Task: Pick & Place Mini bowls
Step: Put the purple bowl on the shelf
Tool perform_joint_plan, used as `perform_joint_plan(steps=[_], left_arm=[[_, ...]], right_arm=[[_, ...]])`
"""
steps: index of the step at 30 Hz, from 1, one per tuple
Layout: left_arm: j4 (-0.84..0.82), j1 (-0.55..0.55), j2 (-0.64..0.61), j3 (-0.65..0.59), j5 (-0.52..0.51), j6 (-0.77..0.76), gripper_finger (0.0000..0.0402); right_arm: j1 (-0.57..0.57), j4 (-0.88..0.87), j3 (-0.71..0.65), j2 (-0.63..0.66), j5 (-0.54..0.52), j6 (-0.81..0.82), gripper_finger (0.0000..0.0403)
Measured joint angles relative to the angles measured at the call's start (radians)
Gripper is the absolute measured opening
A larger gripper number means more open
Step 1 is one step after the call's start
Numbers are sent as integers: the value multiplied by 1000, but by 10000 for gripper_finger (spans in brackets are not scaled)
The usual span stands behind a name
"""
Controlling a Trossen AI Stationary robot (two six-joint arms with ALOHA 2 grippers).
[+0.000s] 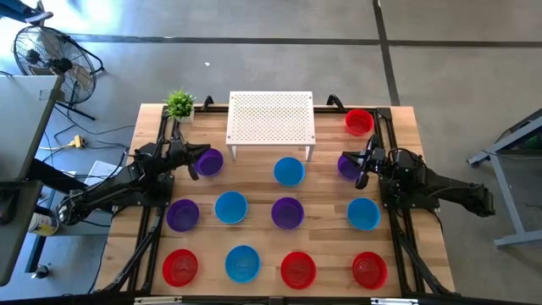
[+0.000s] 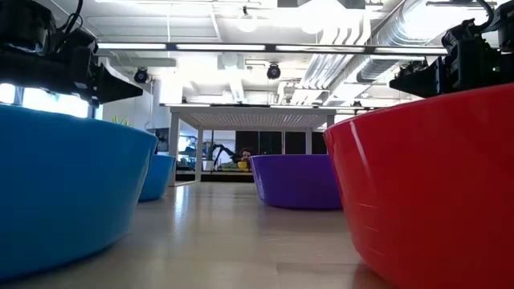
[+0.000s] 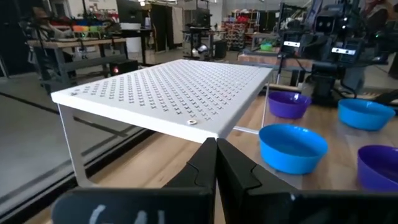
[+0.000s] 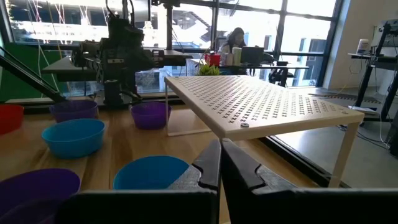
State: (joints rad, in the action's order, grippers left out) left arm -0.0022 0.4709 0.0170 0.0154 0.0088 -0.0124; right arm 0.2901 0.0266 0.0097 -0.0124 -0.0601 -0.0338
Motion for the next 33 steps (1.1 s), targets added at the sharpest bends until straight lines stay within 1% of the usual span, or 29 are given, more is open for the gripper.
perform_joint_plan(steps=[1, 4, 6, 10, 13, 16, 21, 26, 29, 33], left_arm=[[0, 0, 0, 0, 1, -11, 1], [8, 0, 0, 0, 27, -109, 1], [5, 0, 0, 10, 76, -130, 1], [-149, 0, 16, 88, 139, -153, 1], [-215, 0, 37, 160, 135, -142, 1], [-251, 0, 74, 207, 135, -115, 1], [-271, 0, 162, 244, 138, -122, 1], [-271, 0, 278, 278, 122, -127, 1], [-274, -1, 334, 293, 132, -127, 1], [-337, -16, 379, 322, 116, -123, 1]], right_arm=[[0, 0, 0, 0, 0, 0, 0], [0, 0, 0, 0, 0, 0, 0], [0, 0, 0, 0, 0, 0, 0], [0, 0, 0, 0, 0, 0, 0], [0, 0, 0, 0, 0, 0, 0], [0, 0, 0, 0, 0, 0, 0], [0, 0, 0, 0, 0, 0, 0], [0, 0, 0, 0, 0, 0, 0], [0, 0, 0, 0, 0, 0, 0], [0, 0, 0, 0, 0, 0, 0]])
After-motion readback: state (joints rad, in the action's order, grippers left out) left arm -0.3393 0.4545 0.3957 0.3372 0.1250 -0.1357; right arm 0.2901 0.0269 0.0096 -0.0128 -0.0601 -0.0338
